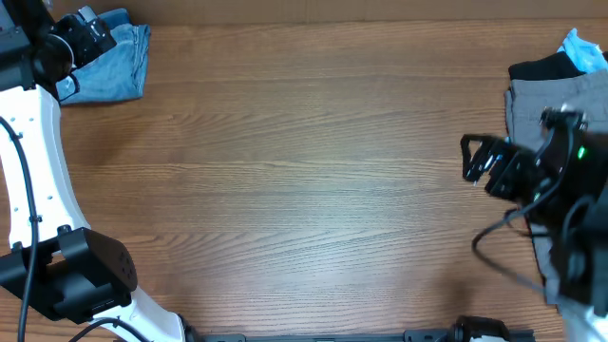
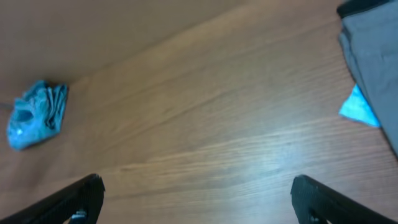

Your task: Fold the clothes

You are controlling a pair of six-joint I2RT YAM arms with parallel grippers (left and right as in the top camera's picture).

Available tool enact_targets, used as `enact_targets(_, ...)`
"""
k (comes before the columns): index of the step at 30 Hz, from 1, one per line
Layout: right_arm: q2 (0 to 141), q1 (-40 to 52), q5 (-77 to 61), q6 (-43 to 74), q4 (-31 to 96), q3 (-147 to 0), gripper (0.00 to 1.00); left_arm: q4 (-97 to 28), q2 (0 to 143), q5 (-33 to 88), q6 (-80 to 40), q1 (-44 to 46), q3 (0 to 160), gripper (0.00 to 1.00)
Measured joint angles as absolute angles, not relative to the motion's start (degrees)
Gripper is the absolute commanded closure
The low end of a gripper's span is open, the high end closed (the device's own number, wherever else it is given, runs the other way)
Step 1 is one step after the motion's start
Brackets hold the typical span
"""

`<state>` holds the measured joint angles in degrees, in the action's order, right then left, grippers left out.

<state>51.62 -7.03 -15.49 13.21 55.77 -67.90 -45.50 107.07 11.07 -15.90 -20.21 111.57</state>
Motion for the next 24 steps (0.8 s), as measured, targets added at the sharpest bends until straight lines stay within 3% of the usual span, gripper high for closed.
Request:
enact_targets(16, 19.59, 2.92, -15.05, 8.84, 8.23, -15.49, 0.00, -45.67, 107.07, 11.20, -15.90, -20.21, 111.57, 0.00)
enact_targets(24, 12.45, 3.20, -14.02, 7.60, 0.97, -7.22, 0.00, -45.87, 107.07, 11.20, -15.90, -20.21, 111.57, 0.00)
